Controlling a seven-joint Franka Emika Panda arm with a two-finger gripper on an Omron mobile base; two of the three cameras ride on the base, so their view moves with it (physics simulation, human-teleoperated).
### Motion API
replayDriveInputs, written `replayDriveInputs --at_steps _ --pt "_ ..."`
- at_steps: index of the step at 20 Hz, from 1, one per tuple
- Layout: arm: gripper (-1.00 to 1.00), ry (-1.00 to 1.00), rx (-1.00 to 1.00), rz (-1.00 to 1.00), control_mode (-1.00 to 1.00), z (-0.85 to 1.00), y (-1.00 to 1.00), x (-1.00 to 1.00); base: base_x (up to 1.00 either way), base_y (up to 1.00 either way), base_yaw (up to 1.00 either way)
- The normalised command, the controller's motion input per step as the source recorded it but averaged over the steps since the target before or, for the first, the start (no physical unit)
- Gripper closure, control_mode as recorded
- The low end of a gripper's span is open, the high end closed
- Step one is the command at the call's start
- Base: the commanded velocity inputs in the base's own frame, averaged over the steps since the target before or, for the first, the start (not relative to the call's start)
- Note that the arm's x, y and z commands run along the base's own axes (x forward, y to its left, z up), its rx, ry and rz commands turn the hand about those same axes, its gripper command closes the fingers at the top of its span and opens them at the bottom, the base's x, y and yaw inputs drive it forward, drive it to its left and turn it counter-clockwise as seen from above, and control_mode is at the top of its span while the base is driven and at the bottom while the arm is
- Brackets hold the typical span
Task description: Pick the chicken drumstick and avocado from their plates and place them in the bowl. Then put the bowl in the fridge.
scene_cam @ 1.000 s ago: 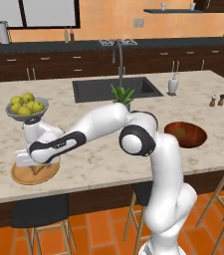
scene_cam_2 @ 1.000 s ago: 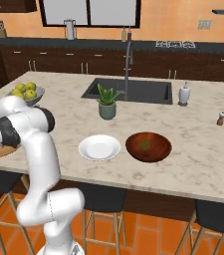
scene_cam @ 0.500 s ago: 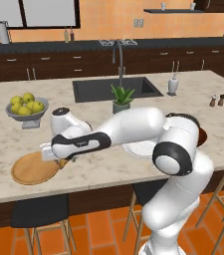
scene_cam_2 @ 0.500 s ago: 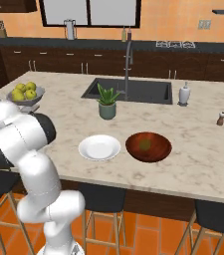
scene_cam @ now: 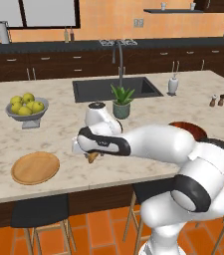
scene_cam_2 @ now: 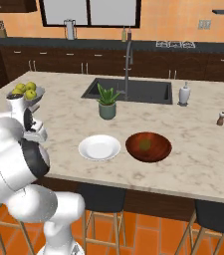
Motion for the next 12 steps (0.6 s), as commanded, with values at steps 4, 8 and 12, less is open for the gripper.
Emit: replayDriveInputs --at_steps 4,8,12 --pt "1.0 0.01 0.0 0.0 -1.0 0.24 -1.0 0.0 0.0 0.0 0.0" --pt "1.0 0.09 0.0 0.0 -1.0 0.05 -1.0 0.12 0.0 0.0 0.0" --pt "1.0 0.1 0.0 0.0 -1.0 0.1 -1.0 0.24 0.0 0.0 0.0"
